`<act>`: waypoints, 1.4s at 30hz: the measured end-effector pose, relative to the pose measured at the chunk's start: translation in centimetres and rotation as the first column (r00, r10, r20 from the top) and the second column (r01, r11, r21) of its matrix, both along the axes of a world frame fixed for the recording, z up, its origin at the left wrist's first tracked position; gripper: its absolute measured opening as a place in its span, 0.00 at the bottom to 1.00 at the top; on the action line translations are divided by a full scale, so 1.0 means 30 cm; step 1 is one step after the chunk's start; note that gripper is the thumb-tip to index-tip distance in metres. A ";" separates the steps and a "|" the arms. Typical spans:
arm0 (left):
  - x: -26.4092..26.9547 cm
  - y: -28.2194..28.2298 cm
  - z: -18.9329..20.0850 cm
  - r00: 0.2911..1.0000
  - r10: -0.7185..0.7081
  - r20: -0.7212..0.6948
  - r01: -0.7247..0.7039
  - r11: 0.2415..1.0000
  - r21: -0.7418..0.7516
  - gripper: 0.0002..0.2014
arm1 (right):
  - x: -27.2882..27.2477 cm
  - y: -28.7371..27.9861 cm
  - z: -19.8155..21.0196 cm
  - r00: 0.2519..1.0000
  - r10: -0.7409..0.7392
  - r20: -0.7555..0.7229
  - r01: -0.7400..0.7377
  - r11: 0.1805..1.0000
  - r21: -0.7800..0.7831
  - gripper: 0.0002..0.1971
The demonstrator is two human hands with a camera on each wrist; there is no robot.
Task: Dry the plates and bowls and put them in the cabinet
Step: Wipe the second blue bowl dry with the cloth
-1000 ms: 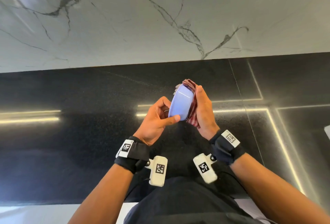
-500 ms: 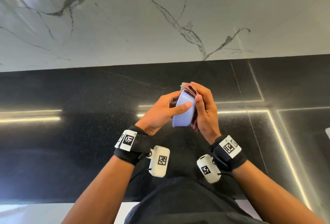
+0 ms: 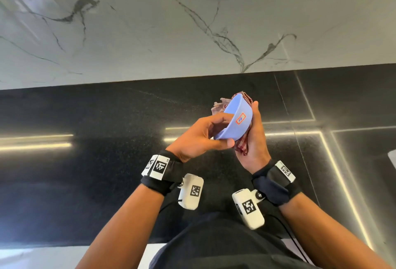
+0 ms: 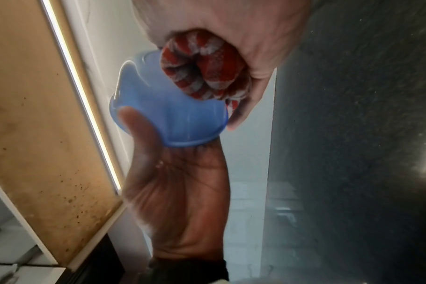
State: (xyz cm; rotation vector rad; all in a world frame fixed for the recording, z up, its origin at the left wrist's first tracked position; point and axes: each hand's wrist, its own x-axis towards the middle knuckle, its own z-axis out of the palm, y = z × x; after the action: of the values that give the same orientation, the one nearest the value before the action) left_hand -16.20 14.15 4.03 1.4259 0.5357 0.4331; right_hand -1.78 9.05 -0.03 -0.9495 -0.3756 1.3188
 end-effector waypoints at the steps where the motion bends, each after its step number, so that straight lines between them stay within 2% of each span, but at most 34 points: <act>1: 0.000 0.002 0.012 1.000 0.001 -0.010 -0.001 1.000 -0.024 0.24 | -0.002 0.000 0.002 1.000 -0.006 0.017 0.006 1.000 0.009 0.34; 4: 0.018 0.011 0.062 0.998 0.040 -0.044 -0.041 0.999 -0.024 0.24 | -0.007 0.003 0.006 0.994 -0.020 0.107 0.016 0.999 0.044 0.32; 7: 0.037 0.027 0.078 0.986 0.142 -0.084 -0.138 0.989 0.051 0.20 | -0.013 0.016 0.016 0.971 -0.077 0.228 0.066 0.996 0.059 0.25; 9: 0.036 0.032 0.071 0.988 0.141 -0.067 -0.135 0.987 0.085 0.21 | -0.005 0.023 0.019 0.969 -0.080 0.233 0.071 0.996 0.048 0.25; 12: 0.018 0.027 0.046 0.996 0.067 -0.066 -0.059 0.990 0.126 0.23 | 0.026 0.021 0.019 0.986 0.021 0.165 -0.017 1.000 -0.025 0.33; 15: 0.011 0.024 -0.006 0.990 0.013 -0.140 0.025 0.965 0.262 0.19 | 0.051 0.003 0.009 0.984 0.174 0.045 -0.168 0.979 -0.114 0.38; 19: -0.009 0.019 -0.053 0.977 -0.025 -0.211 0.096 0.938 0.334 0.18 | 0.059 -0.037 -0.013 0.967 0.253 -0.034 -0.254 0.947 -0.197 0.39; 21: -0.022 0.016 -0.069 0.967 -0.042 -0.253 0.139 0.914 0.382 0.18 | 0.057 -0.068 -0.032 0.955 0.295 -0.025 -0.292 0.925 -0.243 0.38; 25: -0.042 0.008 -0.082 0.911 -0.096 -0.402 0.303 0.817 0.490 0.17 | 0.054 -0.112 -0.062 0.927 0.375 0.007 -0.353 0.880 -0.317 0.38; 29: -0.060 -0.008 -0.082 0.839 -0.089 -0.537 0.401 0.767 0.500 0.20 | 0.046 -0.121 -0.049 0.929 0.370 0.016 -0.345 0.878 -0.333 0.36; 33: -0.077 -0.028 -0.079 0.828 -0.068 -0.557 0.399 0.770 0.499 0.20 | 0.061 -0.138 -0.064 0.888 0.401 0.225 -0.295 0.872 -0.390 0.34; 37: -0.098 -0.042 -0.088 0.819 0.010 -0.573 0.350 0.784 0.513 0.18 | 0.102 -0.163 -0.069 0.785 0.416 0.458 -0.238 0.886 -0.398 0.37; 39: -0.110 -0.054 -0.094 0.809 0.080 -0.583 0.299 0.797 0.524 0.19 | 0.132 -0.176 -0.068 0.690 0.388 0.612 -0.166 0.907 -0.388 0.33; 40: -0.124 -0.058 -0.098 0.807 0.113 -0.580 0.270 0.803 0.531 0.19 | 0.139 -0.179 -0.070 0.587 0.380 0.715 -0.120 0.914 -0.387 0.30; 41: -0.133 -0.067 -0.101 0.809 0.141 -0.571 0.242 0.805 0.541 0.20 | 0.151 -0.185 -0.070 0.427 0.383 0.819 -0.079 0.918 -0.389 0.27; 42: -0.134 -0.080 -0.101 0.812 0.165 -0.560 0.221 0.801 0.556 0.20 | 0.167 -0.191 -0.069 0.223 0.397 0.891 -0.043 0.917 -0.398 0.24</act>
State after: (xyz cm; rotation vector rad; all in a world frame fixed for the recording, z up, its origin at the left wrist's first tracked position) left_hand -20.21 11.74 1.01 2.2192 0.9291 0.1121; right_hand 3.24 3.31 -2.09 -2.0305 -1.3765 0.8473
